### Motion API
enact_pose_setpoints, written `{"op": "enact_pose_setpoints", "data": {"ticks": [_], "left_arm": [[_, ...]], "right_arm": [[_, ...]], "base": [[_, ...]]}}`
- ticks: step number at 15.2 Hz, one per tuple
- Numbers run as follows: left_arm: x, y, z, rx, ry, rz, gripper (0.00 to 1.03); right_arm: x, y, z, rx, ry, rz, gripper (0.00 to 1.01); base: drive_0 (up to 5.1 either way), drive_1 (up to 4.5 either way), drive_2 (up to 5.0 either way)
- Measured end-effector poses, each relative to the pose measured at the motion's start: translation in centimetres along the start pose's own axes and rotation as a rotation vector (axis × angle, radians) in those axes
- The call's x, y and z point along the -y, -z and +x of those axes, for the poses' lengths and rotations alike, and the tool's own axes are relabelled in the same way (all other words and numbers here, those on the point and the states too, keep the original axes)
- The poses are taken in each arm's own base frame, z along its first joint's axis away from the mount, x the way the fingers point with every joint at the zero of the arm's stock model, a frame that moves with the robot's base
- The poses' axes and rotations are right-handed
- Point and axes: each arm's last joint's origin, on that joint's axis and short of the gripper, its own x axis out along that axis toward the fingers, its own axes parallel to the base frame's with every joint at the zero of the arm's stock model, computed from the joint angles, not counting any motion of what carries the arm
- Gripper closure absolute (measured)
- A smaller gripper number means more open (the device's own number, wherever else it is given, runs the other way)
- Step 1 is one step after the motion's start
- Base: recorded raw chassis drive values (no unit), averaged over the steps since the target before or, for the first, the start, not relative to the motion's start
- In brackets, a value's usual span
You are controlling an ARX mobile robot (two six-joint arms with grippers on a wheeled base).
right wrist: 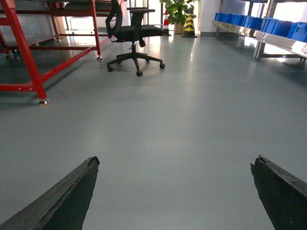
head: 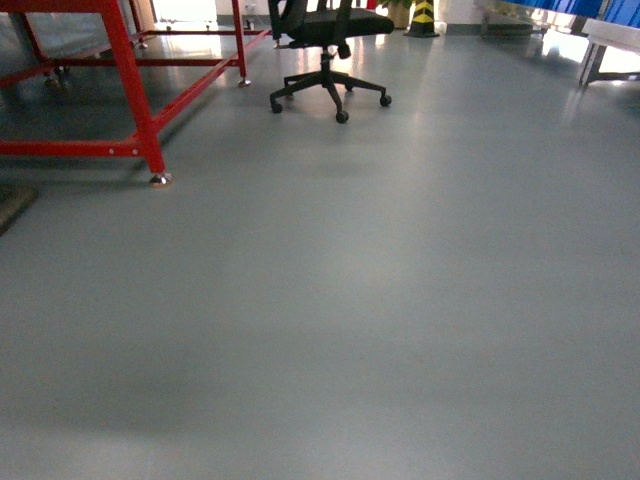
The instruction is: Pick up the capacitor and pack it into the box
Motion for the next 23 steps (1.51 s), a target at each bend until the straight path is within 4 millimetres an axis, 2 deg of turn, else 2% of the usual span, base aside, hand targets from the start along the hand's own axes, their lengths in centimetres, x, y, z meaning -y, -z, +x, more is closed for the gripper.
{"op": "enact_pose_setpoints", "data": {"ticks": [23], "left_arm": [[-0.01,-0.01,0.0,0.002,-0.003,0.0,0.59]], "right_arm": [[0.0,-0.06,0.0,0.006,0.0,0.0,0.03]], "base": [[-5.0,2.41,2.4]]}}
